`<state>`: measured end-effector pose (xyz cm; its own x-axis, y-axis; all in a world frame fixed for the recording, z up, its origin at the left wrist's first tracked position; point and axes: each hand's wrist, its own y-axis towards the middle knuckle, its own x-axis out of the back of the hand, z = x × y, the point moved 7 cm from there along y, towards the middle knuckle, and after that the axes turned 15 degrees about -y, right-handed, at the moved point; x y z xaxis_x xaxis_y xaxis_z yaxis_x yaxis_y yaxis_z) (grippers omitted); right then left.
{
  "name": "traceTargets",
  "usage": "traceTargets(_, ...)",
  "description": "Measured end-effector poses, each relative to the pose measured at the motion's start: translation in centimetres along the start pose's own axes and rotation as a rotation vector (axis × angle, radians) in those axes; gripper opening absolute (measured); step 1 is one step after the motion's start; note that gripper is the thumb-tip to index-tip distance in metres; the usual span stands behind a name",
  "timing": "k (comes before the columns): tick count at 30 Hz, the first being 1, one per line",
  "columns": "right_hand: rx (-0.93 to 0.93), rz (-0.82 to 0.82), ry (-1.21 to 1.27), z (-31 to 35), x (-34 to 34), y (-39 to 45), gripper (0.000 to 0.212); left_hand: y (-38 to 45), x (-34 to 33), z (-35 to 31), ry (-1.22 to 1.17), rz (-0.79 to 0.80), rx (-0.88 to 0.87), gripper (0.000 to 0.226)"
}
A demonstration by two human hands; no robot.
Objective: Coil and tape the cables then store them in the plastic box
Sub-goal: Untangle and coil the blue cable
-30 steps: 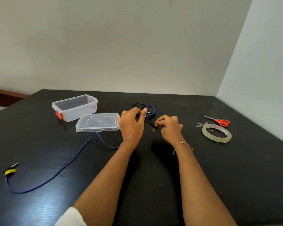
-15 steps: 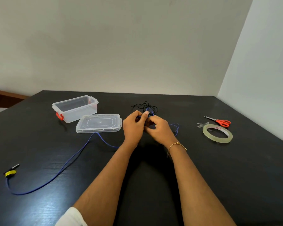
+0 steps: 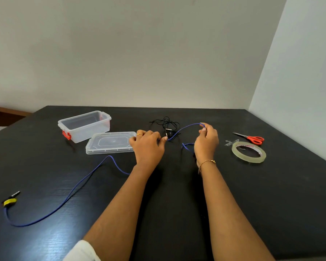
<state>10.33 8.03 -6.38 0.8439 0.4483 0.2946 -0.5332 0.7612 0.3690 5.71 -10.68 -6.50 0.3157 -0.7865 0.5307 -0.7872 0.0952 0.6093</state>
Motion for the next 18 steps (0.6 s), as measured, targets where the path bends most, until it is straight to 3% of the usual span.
traceTargets(4,0.181,-0.039,-0.174,0.5,0.6,0.1,0.032,-0.1,-0.6,0.9,0.209,0.138,0.121,0.030)
traceTargets(7,0.415,-0.009,-0.284,1.8,-0.2,-0.9,0.030,-0.4,-1.4,1.1,0.270,0.248,0.140,0.028)
traceTargets(9,0.508,0.020,-0.328,2.3,-0.6,-1.3,0.029,-0.4,-1.7,1.2,0.259,0.273,0.121,0.038)
traceTargets(11,0.574,0.076,-0.349,2.6,-1.0,-1.6,0.027,0.0,-1.5,0.4,0.118,0.205,0.030,0.048)
traceTargets(14,0.672,0.189,-0.385,3.0,-1.9,-2.3,0.027,0.2,-0.8,-1.7,-0.293,0.100,-0.113,0.045)
traceTargets(18,0.705,0.304,-0.378,3.4,-2.5,-2.9,0.026,-0.2,-1.6,-3.0,-0.588,0.150,-0.112,0.035)
